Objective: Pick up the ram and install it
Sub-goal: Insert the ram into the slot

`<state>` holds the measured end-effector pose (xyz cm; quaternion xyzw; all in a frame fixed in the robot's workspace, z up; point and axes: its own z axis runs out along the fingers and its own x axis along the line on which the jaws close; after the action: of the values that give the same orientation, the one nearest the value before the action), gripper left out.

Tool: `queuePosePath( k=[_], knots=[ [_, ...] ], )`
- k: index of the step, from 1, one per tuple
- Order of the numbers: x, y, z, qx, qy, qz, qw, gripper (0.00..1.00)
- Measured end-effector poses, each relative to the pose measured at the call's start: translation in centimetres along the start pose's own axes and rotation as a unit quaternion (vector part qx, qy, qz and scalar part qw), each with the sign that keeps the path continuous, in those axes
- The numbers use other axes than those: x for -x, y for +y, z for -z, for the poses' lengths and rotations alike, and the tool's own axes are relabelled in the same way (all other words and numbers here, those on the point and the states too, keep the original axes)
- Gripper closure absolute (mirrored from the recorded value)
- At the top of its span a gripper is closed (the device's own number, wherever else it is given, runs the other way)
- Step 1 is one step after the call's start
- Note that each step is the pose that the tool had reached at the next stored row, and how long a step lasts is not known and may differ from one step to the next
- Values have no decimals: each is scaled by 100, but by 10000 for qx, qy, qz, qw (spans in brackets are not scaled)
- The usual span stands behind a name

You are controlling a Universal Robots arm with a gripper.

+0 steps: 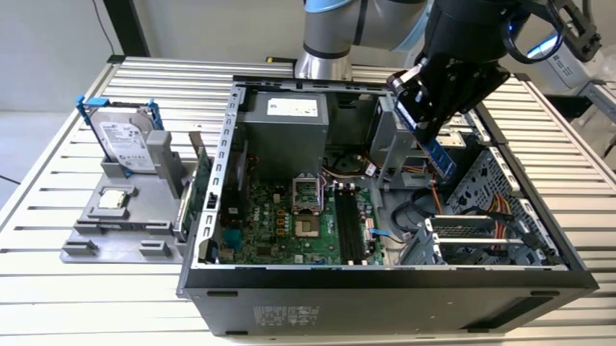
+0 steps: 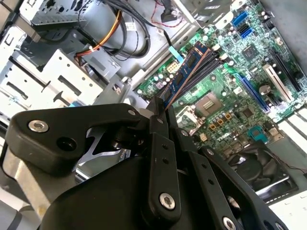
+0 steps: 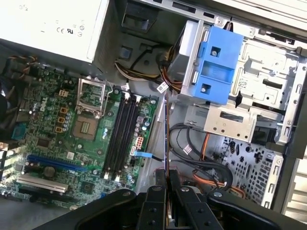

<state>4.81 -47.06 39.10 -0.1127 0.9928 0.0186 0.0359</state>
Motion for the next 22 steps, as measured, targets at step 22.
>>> queuePosePath(
  k=[22],
  knots=[
    [0, 0, -1, -31, -8, -381, 9993, 100]
  ],
)
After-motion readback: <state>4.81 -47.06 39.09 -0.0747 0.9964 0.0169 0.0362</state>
